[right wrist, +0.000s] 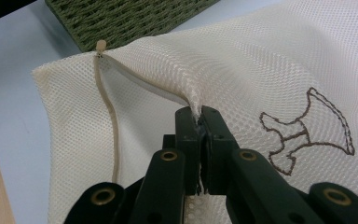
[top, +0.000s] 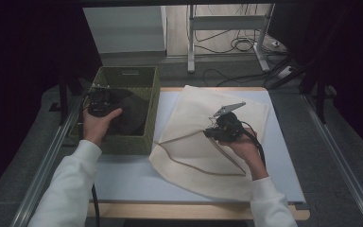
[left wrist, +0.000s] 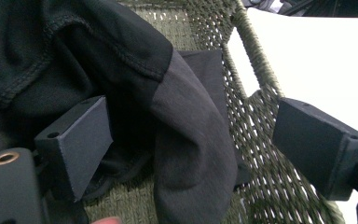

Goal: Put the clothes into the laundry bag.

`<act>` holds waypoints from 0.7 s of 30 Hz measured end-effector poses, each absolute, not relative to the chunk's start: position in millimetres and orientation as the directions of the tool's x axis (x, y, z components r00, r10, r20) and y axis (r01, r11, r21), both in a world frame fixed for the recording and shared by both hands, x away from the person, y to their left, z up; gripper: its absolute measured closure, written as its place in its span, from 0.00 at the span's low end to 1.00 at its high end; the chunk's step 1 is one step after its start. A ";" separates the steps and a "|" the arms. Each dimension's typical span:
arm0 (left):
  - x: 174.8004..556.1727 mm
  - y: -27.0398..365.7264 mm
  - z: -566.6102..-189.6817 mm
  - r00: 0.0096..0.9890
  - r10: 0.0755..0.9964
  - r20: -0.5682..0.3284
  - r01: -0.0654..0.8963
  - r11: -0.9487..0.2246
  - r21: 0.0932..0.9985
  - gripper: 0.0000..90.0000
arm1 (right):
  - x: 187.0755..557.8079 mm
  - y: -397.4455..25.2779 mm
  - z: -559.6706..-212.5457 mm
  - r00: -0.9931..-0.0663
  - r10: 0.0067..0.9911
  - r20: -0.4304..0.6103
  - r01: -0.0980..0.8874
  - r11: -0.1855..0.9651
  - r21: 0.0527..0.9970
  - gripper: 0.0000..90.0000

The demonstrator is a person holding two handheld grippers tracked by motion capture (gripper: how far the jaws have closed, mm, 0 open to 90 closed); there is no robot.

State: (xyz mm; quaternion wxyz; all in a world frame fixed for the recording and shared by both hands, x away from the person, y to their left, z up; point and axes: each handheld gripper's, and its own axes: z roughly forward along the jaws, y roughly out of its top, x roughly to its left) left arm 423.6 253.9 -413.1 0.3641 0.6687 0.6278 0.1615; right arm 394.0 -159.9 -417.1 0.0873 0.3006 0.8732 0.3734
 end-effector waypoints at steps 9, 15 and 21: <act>440.6 253.3 -423.8 0.140 0.962 -0.234 0.736 0.057 0.675 0.14 | 394.9 -159.1 -419.0 -0.804 0.591 0.072 0.462 0.544 0.700 0.96; 458.2 257.7 -432.4 0.106 0.964 -0.244 0.746 0.085 0.660 0.15 | 395.4 -157.5 -420.5 -0.805 0.589 0.070 0.462 0.550 0.696 0.96; 473.4 260.0 -439.7 0.089 0.968 -0.234 0.759 0.087 0.645 0.16 | 396.1 -157.4 -421.1 -0.805 0.589 0.070 0.464 0.551 0.694 0.96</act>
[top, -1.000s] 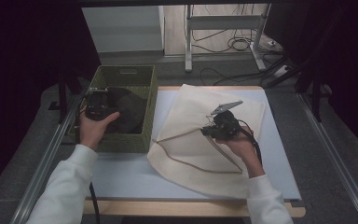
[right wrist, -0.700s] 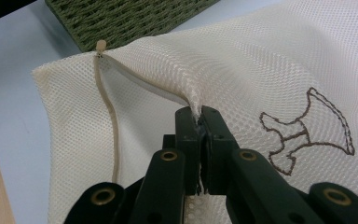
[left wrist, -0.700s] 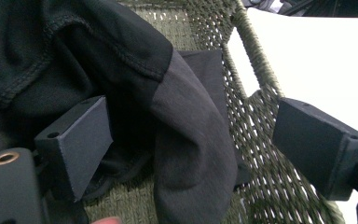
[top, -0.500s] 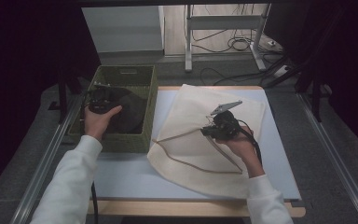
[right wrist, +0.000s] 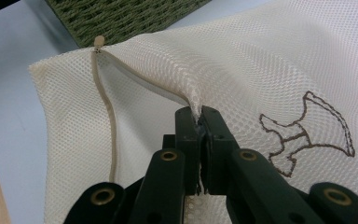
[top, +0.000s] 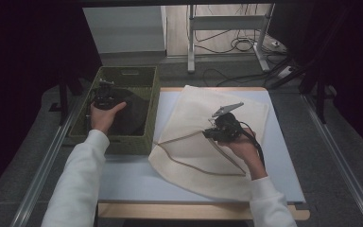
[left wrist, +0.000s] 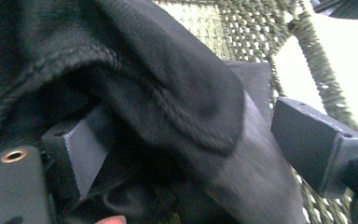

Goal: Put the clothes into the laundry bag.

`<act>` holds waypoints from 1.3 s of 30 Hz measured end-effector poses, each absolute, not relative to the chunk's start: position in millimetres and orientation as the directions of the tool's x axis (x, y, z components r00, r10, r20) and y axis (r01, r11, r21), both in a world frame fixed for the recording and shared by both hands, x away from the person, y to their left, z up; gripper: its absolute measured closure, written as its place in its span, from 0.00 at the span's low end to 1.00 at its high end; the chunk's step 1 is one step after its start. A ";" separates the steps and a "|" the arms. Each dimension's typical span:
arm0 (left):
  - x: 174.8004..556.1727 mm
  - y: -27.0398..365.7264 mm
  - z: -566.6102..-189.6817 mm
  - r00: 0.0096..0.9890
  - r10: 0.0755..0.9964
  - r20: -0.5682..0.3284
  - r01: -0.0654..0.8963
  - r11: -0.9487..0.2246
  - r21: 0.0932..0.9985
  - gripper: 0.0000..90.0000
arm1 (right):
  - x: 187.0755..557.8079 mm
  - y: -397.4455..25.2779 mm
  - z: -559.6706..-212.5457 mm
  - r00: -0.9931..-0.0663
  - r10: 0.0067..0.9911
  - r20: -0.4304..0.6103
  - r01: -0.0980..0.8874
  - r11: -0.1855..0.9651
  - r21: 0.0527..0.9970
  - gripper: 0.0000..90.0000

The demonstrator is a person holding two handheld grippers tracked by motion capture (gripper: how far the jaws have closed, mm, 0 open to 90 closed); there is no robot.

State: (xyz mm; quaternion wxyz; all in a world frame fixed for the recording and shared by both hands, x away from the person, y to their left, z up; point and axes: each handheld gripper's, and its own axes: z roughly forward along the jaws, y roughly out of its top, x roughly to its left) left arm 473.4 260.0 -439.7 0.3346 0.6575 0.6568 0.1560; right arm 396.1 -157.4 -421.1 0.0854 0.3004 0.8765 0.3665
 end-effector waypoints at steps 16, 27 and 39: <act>501.1 266.4 -469.7 0.039 0.956 -0.291 0.764 0.159 0.626 0.42 | 397.7 -158.1 -422.9 -0.802 0.593 0.070 0.469 0.553 0.689 0.96; 499.6 272.4 -469.1 0.073 0.950 -0.302 0.752 0.147 0.642 0.80 | 398.0 -157.4 -423.6 -0.801 0.594 0.066 0.468 0.555 0.688 0.96; 495.9 270.3 -462.9 0.088 0.959 -0.270 0.713 0.128 0.689 0.86 | 398.0 -157.3 -423.6 -0.801 0.595 0.063 0.467 0.556 0.687 0.96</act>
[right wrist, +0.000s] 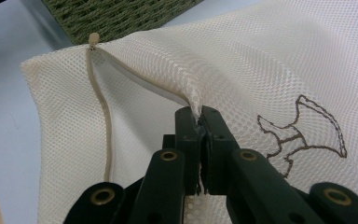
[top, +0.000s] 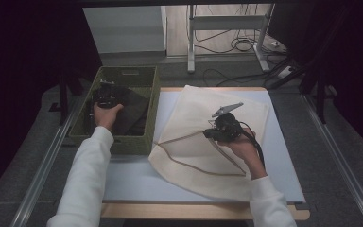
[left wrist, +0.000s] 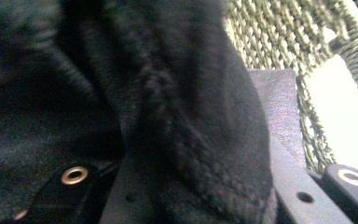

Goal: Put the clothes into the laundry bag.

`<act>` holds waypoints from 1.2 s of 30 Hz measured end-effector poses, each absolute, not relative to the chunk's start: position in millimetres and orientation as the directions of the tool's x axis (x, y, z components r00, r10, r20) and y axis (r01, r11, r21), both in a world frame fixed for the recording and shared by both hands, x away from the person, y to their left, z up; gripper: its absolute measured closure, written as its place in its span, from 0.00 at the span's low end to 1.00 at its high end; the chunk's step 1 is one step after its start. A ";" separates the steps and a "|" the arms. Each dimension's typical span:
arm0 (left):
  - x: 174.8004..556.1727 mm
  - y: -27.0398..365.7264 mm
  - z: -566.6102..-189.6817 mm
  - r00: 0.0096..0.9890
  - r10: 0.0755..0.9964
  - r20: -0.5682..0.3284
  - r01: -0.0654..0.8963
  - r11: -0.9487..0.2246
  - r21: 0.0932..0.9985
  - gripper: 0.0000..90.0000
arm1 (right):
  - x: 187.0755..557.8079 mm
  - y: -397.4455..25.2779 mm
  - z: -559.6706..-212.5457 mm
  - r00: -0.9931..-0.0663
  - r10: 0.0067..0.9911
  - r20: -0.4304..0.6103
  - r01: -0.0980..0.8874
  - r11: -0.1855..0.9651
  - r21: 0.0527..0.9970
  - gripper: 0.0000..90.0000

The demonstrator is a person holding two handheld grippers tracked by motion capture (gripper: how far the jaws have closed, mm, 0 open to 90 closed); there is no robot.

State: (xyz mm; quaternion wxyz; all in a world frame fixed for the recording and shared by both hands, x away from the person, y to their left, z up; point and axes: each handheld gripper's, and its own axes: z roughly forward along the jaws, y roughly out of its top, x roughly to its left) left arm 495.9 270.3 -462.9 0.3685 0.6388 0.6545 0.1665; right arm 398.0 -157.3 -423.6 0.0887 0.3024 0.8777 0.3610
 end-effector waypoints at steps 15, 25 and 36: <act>477.7 269.9 -434.6 0.153 0.981 -0.117 0.570 0.009 0.822 0.89 | 397.8 -157.9 -423.2 -0.801 0.596 0.059 0.464 0.556 0.689 0.96; 465.6 276.7 -414.7 0.168 0.978 -0.127 0.514 0.023 0.858 0.89 | 398.5 -157.6 -423.5 -0.802 0.595 0.059 0.464 0.557 0.689 0.96; 444.0 280.3 -388.0 0.202 0.973 -0.107 0.440 0.007 0.898 0.89 | 398.4 -157.0 -423.5 -0.800 0.597 0.057 0.464 0.557 0.689 0.96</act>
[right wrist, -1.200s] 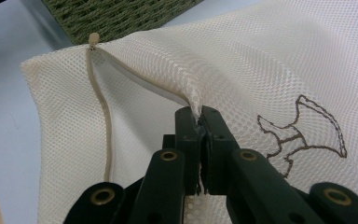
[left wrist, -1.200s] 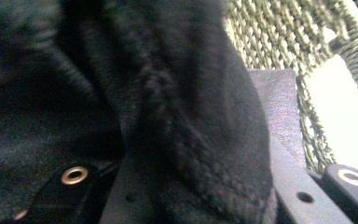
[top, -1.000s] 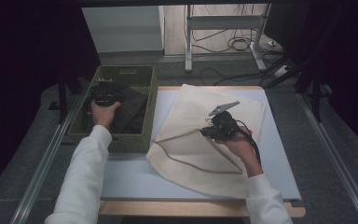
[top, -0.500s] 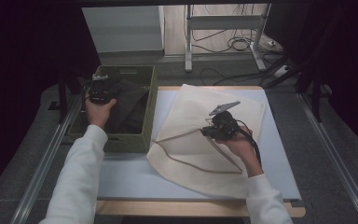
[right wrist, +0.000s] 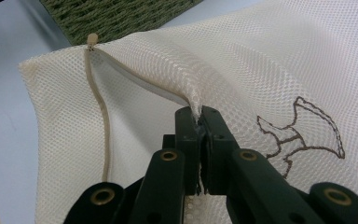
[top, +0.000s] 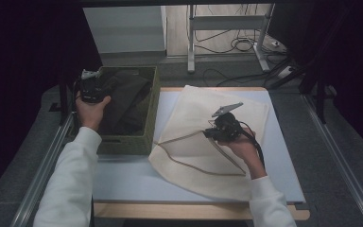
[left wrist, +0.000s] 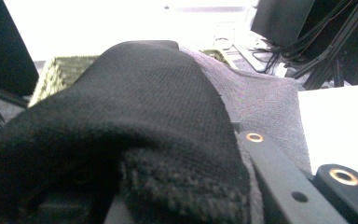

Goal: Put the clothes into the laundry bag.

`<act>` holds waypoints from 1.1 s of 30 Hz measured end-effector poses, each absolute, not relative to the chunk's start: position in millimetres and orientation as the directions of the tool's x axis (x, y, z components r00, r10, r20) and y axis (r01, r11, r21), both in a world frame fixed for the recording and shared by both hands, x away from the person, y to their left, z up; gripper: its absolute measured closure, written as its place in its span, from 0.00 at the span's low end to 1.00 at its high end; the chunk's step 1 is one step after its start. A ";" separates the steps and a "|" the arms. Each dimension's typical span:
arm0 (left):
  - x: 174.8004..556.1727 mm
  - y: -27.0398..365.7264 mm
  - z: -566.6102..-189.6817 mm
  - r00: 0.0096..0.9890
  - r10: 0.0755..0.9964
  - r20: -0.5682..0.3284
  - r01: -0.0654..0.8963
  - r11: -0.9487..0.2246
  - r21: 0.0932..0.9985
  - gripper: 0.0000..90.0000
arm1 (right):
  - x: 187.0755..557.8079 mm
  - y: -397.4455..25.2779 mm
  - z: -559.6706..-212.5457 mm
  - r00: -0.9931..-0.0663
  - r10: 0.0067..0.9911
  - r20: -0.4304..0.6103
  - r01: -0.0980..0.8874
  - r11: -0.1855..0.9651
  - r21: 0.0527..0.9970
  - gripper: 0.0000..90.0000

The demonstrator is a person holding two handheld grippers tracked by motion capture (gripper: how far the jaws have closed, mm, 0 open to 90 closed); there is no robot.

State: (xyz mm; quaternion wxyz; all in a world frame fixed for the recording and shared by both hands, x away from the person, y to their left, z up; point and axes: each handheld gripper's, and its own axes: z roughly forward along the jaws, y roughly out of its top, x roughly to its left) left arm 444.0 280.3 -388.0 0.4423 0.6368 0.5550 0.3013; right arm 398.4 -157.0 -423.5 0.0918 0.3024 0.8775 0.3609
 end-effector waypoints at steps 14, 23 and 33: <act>424.0 273.8 -352.8 0.257 0.963 -0.079 0.363 -0.021 0.932 0.89 | 397.8 -157.4 -423.2 -0.799 0.598 0.055 0.463 0.556 0.690 0.96; 412.5 277.1 -337.2 0.271 0.958 -0.089 0.329 -0.005 0.944 0.89 | 399.2 -158.0 -423.9 -0.801 0.596 0.059 0.463 0.553 0.693 0.96; 397.3 276.0 -317.9 0.309 0.944 -0.113 0.287 0.020 0.958 0.89 | 400.8 -158.9 -425.4 -0.798 0.599 0.065 0.467 0.548 0.694 0.96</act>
